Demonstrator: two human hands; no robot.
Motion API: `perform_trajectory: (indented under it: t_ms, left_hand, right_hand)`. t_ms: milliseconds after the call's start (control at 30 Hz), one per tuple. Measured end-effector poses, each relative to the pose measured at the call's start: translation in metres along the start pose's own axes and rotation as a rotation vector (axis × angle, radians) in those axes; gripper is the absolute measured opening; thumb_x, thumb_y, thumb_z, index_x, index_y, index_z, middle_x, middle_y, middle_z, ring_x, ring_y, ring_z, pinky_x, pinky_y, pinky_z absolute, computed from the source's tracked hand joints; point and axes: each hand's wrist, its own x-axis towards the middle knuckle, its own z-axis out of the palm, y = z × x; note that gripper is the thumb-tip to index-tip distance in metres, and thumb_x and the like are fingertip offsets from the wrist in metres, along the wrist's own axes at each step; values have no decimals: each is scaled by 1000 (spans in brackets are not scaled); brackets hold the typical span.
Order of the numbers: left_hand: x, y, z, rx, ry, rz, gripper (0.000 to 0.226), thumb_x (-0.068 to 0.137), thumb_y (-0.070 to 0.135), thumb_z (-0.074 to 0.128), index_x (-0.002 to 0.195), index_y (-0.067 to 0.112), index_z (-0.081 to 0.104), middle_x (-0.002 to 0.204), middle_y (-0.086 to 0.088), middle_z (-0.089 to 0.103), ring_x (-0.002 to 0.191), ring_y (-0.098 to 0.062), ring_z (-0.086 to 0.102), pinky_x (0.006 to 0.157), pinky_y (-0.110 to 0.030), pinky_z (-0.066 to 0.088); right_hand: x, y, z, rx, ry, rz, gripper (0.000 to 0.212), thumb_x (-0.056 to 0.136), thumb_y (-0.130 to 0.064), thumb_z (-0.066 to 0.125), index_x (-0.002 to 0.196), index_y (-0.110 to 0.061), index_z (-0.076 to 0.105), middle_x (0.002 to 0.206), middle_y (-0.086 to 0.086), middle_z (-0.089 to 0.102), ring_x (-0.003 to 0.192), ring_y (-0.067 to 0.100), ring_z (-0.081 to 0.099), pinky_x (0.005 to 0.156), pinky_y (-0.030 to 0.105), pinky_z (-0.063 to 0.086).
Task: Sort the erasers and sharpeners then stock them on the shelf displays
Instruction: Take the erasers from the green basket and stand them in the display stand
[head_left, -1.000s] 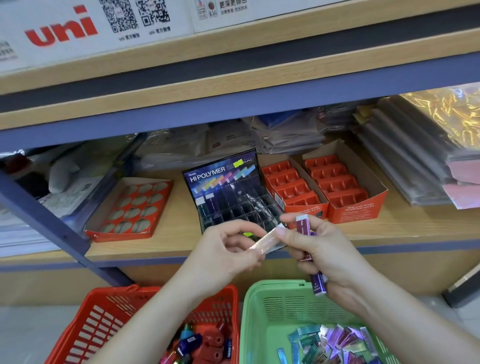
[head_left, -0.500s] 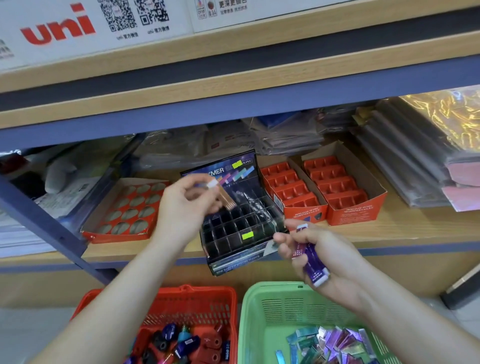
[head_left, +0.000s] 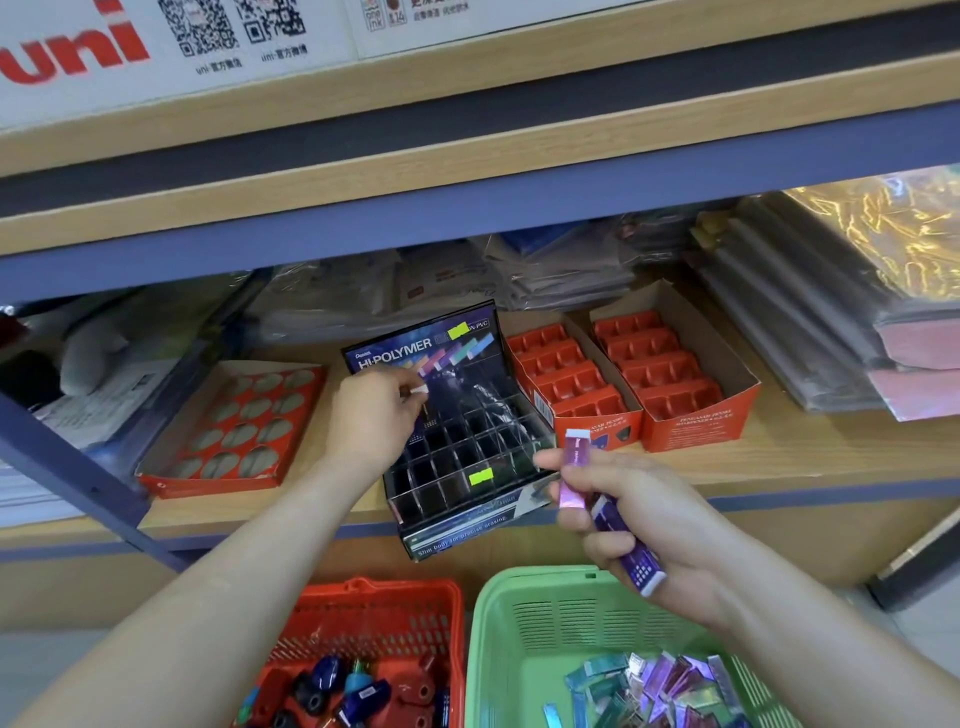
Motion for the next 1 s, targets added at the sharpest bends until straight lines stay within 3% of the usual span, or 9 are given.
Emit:
perform_trajectory:
  t_ms: [200,367,467,567,667,767,867,1000]
  left_hand:
    - [-2,3,6,220,-49,168,14,89,16,63,99,7,67,100,-10,66,91,-31,63,76,-37,51]
    - [-5,10,2,200,-17,118,16,89,10,62,102,7,69,107,-9,63,91,-30,63,77,-37,50]
    - [-22,37,-14,-190,-54,-60,15,93,19,59,96,16,74,90,6,69,75,-12,61,71,-26,50]
    - [-56,71,-27,-836,-281,-303,24,96,23,56,84,11,73,72,-4,69,55,-12,54,50,-24,47]
    - [-88,91,-29,-1003,-350,-299,17,92,19,60,90,7,72,72,-8,67,60,-14,57,55,-24,51]
    - [-99,91,-24,-1080,-268,-373,10,88,12,65,92,7,73,75,-12,70,65,-15,62,62,-23,53]
    - [-94,80,-29,-1095,-166,-458,10,86,5,67,96,6,69,74,-13,71,63,-17,64,62,-22,54]
    - [-66,45,-44,-853,41,-421,8,90,10,63,94,11,70,74,-6,72,63,-13,66,69,-28,59]
  right_hand:
    - [1,2,0,-124,9,-74,19,86,-1,65,104,0,63,75,11,68,45,4,43,30,12,27]
    - [0,2,1,-128,15,-110,14,85,-8,67,98,-8,63,71,9,66,42,3,33,31,13,25]
    - [0,2,1,-117,12,-120,15,86,-8,66,101,-10,63,70,8,64,40,3,29,31,13,23]
    - [1,3,1,-147,-12,-140,13,85,-9,67,98,-12,65,69,6,62,39,2,28,32,13,23]
    - [0,6,3,-214,-66,-142,9,78,-17,71,87,-18,71,74,7,61,41,3,26,33,14,21]
    - [2,11,5,-234,-51,-91,7,83,-14,70,88,-19,71,78,5,58,44,5,29,34,14,21]
    - [6,12,4,-84,83,-22,24,84,5,53,97,-12,63,78,7,54,49,9,39,36,17,25]
    - [9,6,-2,101,194,-52,44,72,21,29,92,-10,52,84,15,53,63,17,47,48,24,27]
